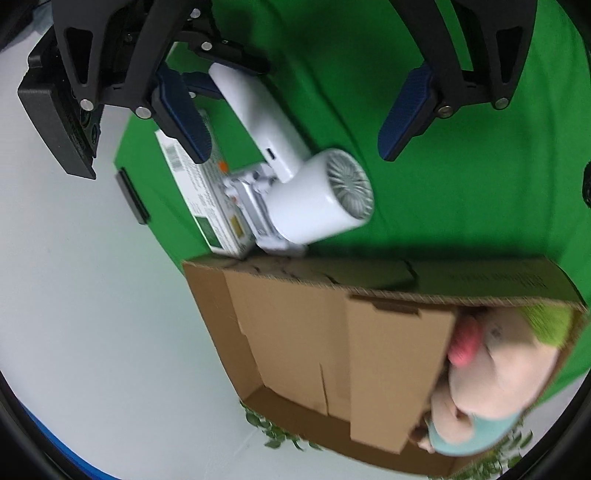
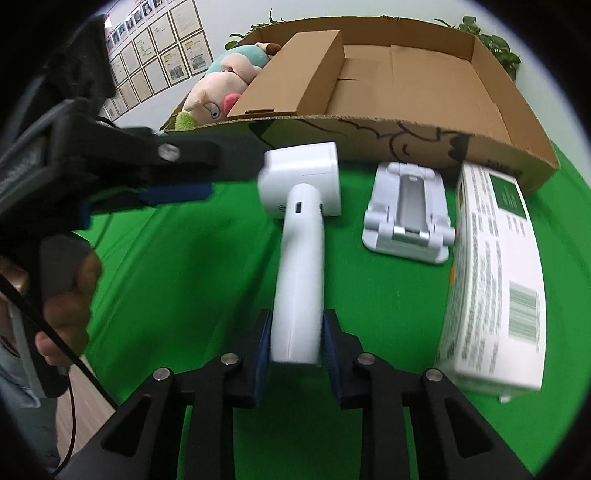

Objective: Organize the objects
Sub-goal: 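Grasp the hair dryer handle with the right gripper while the left gripper closes on it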

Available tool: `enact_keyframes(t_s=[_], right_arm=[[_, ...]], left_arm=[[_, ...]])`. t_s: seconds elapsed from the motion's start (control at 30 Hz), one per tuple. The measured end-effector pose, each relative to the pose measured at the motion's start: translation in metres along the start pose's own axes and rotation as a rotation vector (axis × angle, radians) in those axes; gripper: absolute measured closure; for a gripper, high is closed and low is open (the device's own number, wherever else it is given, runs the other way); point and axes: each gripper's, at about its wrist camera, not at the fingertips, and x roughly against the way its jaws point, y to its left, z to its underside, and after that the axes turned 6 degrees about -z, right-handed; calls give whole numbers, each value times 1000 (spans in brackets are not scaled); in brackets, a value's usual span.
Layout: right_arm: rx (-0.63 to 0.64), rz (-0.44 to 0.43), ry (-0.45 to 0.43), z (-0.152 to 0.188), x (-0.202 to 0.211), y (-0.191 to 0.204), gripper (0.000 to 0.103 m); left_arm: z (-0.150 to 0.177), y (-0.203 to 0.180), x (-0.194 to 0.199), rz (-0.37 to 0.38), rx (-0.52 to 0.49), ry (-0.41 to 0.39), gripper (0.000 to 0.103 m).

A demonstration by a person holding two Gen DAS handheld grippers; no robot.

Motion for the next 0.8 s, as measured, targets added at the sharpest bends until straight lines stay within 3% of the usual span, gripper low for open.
enact_keyframes(t_s=[0.13, 0.27, 0.47, 0.6, 0.8], right_arm=[[-11, -18, 8, 10, 10, 1, 79], [-56, -54, 6, 18, 18, -2, 79], [-76, -88, 5, 25, 23, 4, 78], [-68, -75, -1, 28, 27, 8, 78], [-47, -53, -12, 35, 33, 17, 78]], left_arm=[[10, -4, -18, 103, 49, 76, 27], [22, -8, -28, 167, 83, 118, 30], [27, -7, -34, 140, 121, 135, 44], [27, -3, -33, 92, 123, 140, 65], [32, -12, -37, 79, 103, 119, 67]])
